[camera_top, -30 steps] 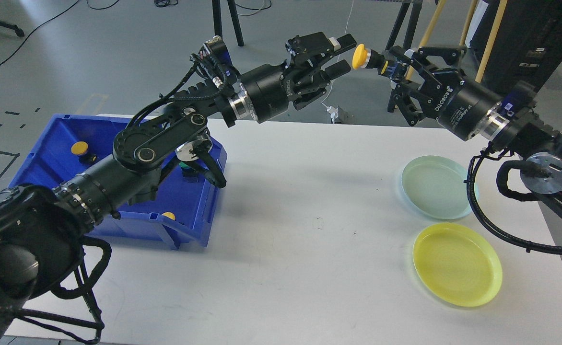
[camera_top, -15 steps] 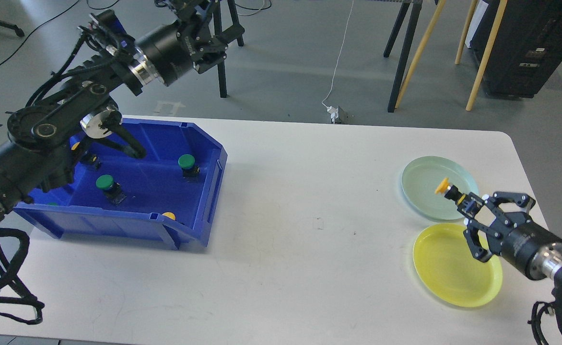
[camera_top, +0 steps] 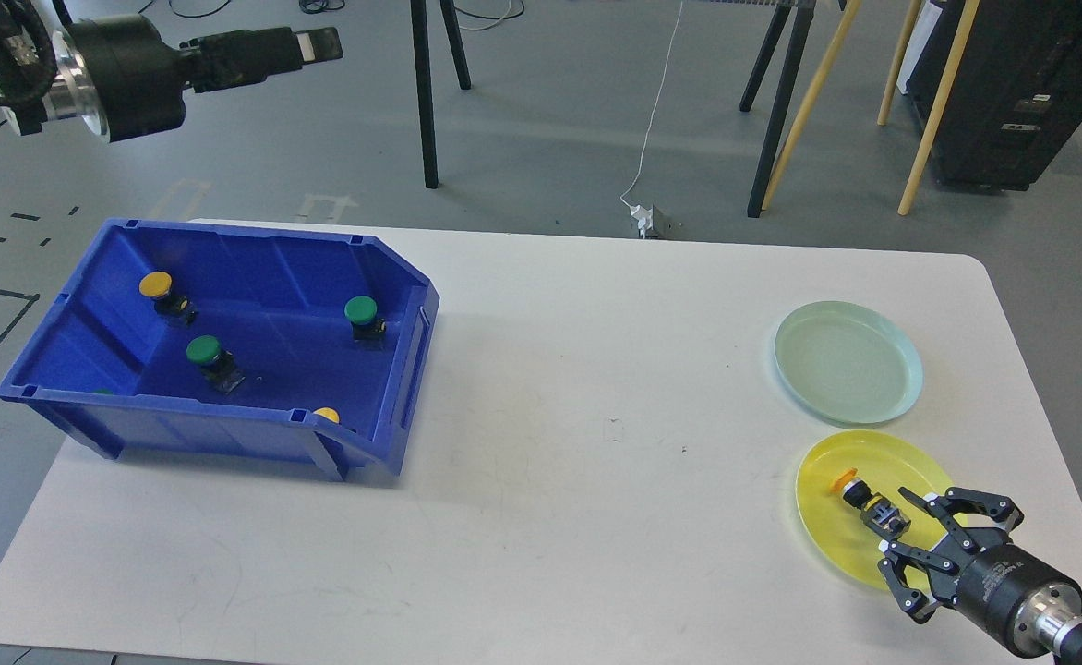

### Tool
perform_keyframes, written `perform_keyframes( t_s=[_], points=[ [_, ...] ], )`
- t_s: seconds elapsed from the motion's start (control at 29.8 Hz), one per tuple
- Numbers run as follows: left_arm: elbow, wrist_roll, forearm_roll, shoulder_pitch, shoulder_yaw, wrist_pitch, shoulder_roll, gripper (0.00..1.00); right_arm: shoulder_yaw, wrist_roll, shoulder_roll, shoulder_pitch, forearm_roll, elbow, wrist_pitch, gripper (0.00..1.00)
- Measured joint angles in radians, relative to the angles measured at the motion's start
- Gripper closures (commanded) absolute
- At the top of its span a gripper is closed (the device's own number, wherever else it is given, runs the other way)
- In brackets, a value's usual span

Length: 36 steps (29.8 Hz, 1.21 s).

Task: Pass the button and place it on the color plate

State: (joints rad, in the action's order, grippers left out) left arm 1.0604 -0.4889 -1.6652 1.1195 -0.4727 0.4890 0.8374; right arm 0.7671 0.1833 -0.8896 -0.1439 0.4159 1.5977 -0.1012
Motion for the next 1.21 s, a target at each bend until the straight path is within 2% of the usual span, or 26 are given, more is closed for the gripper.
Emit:
perform_keyframes(
  t_s=[0.07, 0.2, 0.3, 0.37, 0.54, 0.64, 0.74, 0.9, 1.21],
  points=[
    [0.016, 0.0, -0.197, -0.003, 0.063, 0.0, 0.009, 0.01, 0.01, 0.003, -0.006, 0.0, 0.012, 0.001, -0.069, 0.0],
    [0.016, 0.0, -0.41, -0.007, 0.261, 0.0, 0.014, 0.02, 0.124, 0.006, -0.02, 0.001, 0.017, -0.002, -0.207, 0.0],
    [-0.008, 0.0, -0.46, -0.011, 0.388, 0.0, 0.014, 0.02, 0.282, -0.004, -0.023, 0.035, 0.009, -0.017, -0.253, 0.0],
    [-0.044, 0.0, -0.466, -0.011, 0.443, 0.0, 0.009, 0.02, 0.368, -0.02, -0.024, 0.12, -0.004, -0.06, -0.26, 0.0],
    [-0.172, 0.0, -0.459, -0.03, 0.472, 0.0, -0.057, 0.02, 0.391, -0.119, -0.018, 0.527, -0.15, -0.296, -0.267, 0.0],
    [-0.239, 0.001, -0.455, -0.042, 0.472, 0.0, -0.104, 0.02, 0.259, -0.137, -0.011, 0.759, -0.234, -0.405, -0.272, 0.0],
    [-0.273, 0.0, -0.44, -0.044, 0.47, 0.0, -0.132, 0.02, 0.109, -0.137, 0.003, 0.927, -0.254, -0.436, -0.274, 0.0],
    [-0.343, 0.0, -0.417, -0.067, 0.472, 0.0, -0.17, 0.02, 0.038, -0.127, 0.054, 0.991, -0.256, -0.443, -0.27, 0.0],
    [-0.47, 0.0, -0.408, -0.096, 0.482, 0.0, -0.245, 0.03, 0.036, -0.125, 0.055, 0.987, -0.255, -0.442, -0.272, 0.0]
  ],
)
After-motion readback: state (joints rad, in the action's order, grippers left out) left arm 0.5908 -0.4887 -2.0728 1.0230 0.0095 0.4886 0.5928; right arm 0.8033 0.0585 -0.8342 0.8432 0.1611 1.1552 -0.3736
